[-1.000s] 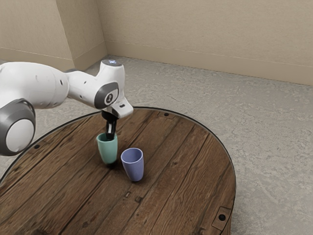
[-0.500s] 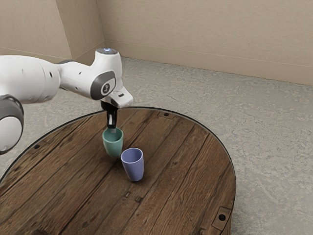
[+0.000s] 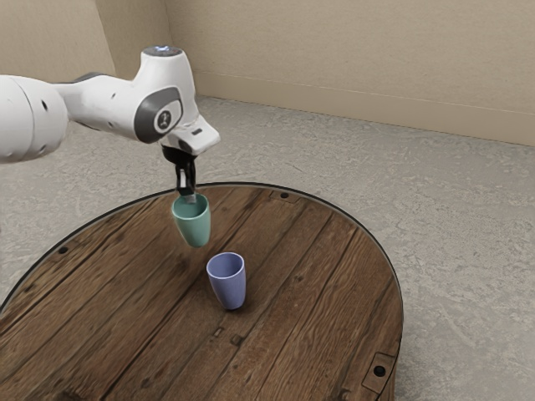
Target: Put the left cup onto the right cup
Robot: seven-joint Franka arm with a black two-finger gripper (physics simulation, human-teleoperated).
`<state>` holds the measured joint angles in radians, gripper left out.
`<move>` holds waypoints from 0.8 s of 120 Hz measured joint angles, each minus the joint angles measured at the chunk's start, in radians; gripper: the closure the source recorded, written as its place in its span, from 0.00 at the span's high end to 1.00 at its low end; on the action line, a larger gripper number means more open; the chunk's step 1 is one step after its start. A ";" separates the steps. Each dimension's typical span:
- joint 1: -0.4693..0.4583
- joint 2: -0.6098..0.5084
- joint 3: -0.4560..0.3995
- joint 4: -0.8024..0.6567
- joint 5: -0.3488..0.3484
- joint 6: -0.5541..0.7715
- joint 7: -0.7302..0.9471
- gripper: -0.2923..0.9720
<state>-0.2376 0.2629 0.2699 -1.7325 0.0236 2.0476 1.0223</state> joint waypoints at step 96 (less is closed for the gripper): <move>-0.125 -0.056 0.002 0.048 -0.050 -0.099 -0.053 0.15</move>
<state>-0.3624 0.2068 0.2721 -1.6840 -0.0268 1.9490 0.9693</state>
